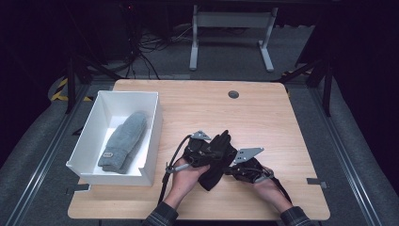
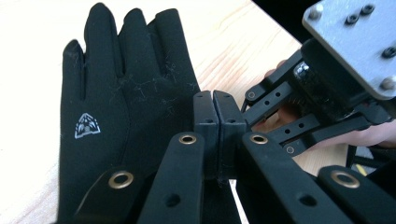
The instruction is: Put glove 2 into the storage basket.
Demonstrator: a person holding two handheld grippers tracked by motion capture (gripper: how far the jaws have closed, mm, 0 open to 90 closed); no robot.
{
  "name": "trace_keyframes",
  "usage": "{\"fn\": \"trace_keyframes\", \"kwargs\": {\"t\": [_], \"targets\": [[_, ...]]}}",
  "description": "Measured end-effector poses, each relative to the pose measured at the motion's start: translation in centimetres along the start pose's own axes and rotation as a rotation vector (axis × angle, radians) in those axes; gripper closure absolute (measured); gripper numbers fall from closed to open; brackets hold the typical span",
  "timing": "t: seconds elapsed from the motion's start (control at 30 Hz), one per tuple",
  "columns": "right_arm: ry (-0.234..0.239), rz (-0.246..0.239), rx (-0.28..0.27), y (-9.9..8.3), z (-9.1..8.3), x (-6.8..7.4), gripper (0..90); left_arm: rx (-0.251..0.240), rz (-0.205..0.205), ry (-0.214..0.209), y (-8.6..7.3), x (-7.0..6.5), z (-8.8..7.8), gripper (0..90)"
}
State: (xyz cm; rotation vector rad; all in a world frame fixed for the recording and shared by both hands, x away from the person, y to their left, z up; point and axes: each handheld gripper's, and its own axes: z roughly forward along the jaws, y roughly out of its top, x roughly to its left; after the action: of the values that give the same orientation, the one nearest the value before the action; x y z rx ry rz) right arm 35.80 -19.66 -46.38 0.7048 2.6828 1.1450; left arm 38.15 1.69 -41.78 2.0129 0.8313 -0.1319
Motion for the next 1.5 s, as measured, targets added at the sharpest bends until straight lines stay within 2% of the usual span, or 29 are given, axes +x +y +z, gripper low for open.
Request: {"fn": "trace_keyframes", "kwargs": {"t": [0.13,0.27,0.43,0.53,0.7,0.77,0.83,0.97,1.07,1.13,1.17,1.27,1.33,1.5], "targets": [[0.002,-0.004,-0.005,0.3,0.4,0.2,90.0,0.022,0.015,0.009,-0.2,0.0,0.4,89.8],[0.004,-0.01,-0.008,0.3,0.5,0.3,90.0,0.039,0.019,-0.001,-0.5,0.1,0.9,89.6],[0.01,-0.029,-0.004,0.2,0.3,0.5,90.0,0.083,0.017,-0.019,-1.3,0.2,1.9,88.8],[0.001,-0.034,-0.01,0.0,-0.7,0.4,83.8,0.09,0.021,-0.027,-1.5,0.2,2.2,87.5],[-0.045,-0.016,-0.024,-0.8,-3.0,-0.4,74.8,0.095,0.028,-0.039,-1.5,0.0,2.2,87.0],[-0.063,0.002,-0.031,-1.3,-3.9,-0.9,71.7,0.099,0.032,-0.044,-1.5,-0.1,2.3,85.4],[-0.087,0.03,-0.048,-1.8,-4.8,-1.6,66.2,0.114,0.04,-0.041,-1.6,-0.2,2.4,89.3],[-0.153,0.087,-0.08,-2.7,-6.2,-3.1,48.1,0.149,0.049,-0.035,-1.7,-0.4,2.9,90.0],[-0.194,0.122,-0.093,-3.2,-6.4,-4.0,36.8,0.171,0.053,-0.022,-1.9,-0.4,3.3,90.0],[-0.194,0.137,-0.093,-3.3,-6.3,-4.3,33.6,0.202,0.058,-0.004,-2.0,-0.4,3.6,90.0],[-0.218,0.149,-0.079,-3.6,-6.2,-4.7,29.2,0.218,0.064,0.001,-2.2,-0.4,3.8,90.0],[-0.227,0.155,-0.08,-3.9,-6.0,-5.2,24.7,0.244,0.08,0.011,-2.3,-0.5,3.8,90.0],[-0.247,0.144,-0.078,-4.0,-5.9,-5.4,21.7,0.262,0.092,0.009,-2.3,-0.6,3.7,90.0],[-0.275,0.145,-0.068,-4.2,-5.7,-5.6,20.5,0.305,0.113,0.014,-2.4,-0.7,3.1,90.0]]}}
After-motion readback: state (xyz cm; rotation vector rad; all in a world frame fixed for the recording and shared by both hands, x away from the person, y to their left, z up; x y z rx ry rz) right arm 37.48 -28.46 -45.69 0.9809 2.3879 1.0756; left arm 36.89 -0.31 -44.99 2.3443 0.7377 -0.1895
